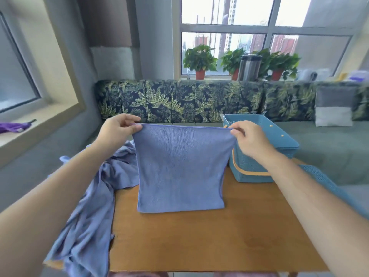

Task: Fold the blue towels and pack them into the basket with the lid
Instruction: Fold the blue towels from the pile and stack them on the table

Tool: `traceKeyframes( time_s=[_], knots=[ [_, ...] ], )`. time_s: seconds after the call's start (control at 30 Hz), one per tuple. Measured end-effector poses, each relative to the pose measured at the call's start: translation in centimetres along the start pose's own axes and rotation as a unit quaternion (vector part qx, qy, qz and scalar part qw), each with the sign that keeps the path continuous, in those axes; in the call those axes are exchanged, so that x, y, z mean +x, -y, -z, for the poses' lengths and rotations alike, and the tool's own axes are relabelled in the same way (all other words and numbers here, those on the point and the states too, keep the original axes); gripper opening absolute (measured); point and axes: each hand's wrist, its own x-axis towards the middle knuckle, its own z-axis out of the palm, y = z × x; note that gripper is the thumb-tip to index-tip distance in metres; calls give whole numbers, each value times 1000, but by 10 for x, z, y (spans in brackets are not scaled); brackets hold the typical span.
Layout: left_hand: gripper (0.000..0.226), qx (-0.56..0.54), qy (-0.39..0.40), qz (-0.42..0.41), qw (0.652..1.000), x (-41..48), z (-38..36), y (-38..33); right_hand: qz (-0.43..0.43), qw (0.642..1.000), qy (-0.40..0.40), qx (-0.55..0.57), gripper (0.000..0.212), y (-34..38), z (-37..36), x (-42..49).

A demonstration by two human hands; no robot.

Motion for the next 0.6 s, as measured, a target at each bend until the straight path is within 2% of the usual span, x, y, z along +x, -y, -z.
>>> traceKeyframes(
  time_s=[0.1,0.23,0.3,0.37,0.47,0.6],
  knots=[
    [2,78,6,-24,997,-12,17,-19,10,999,41,-8,12,23,31,-5],
    [10,20,31,-6,999,-37,39,-47,43,998,38,29,10,58,71,-21],
    [24,-6,53,-6,999,-46,50,-58,55,997,38,34,12,69,85,-27],
    [27,54,32,-22,998,-48,59,-67,59,997,37,29,16,77,95,-29],
    [21,117,-8,-39,992,-42,60,-78,43,998,47,10,17,82,101,-25],
    [14,104,12,5,994,-27,43,-71,-13,998,67,1,15,79,89,-13]
  ],
)
